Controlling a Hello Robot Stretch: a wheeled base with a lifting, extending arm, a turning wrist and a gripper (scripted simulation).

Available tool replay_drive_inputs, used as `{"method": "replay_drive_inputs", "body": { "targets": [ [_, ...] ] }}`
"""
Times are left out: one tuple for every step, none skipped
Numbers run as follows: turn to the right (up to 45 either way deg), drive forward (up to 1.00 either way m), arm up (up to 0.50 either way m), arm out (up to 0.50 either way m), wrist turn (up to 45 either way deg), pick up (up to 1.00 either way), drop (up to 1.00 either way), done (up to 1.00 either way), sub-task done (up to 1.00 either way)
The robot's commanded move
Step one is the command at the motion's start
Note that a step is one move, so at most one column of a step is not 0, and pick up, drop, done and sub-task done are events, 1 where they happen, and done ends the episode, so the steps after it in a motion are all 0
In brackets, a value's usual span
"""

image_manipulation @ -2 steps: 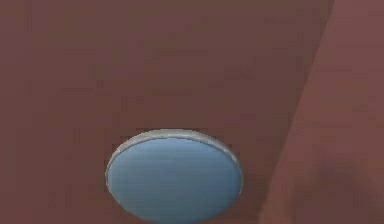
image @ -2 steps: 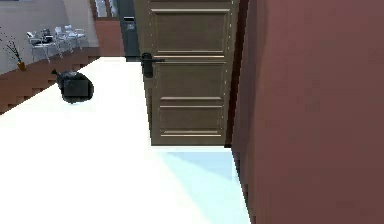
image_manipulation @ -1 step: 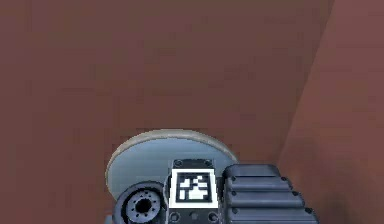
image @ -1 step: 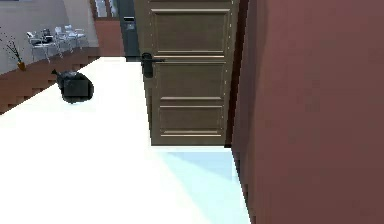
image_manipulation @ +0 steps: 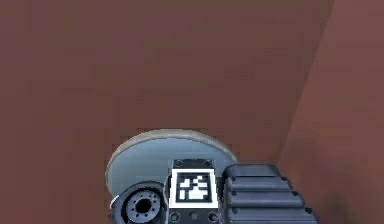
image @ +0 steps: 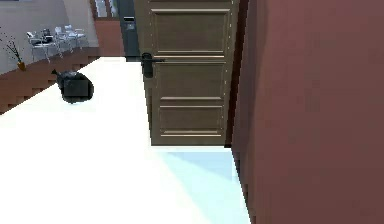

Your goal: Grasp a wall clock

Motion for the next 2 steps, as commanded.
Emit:
{"method": "replay_drive_inputs", "body": {
  "targets": [
    [0.0, 0.0, 0.0, 0.0, 45.0, 0.0, 0.0, 0.0, 0.0],
    [0.0, 0.0, 0.0, 0.0, 45.0, 0.0, 0.0, 0.0, 0.0]
  ]
}}
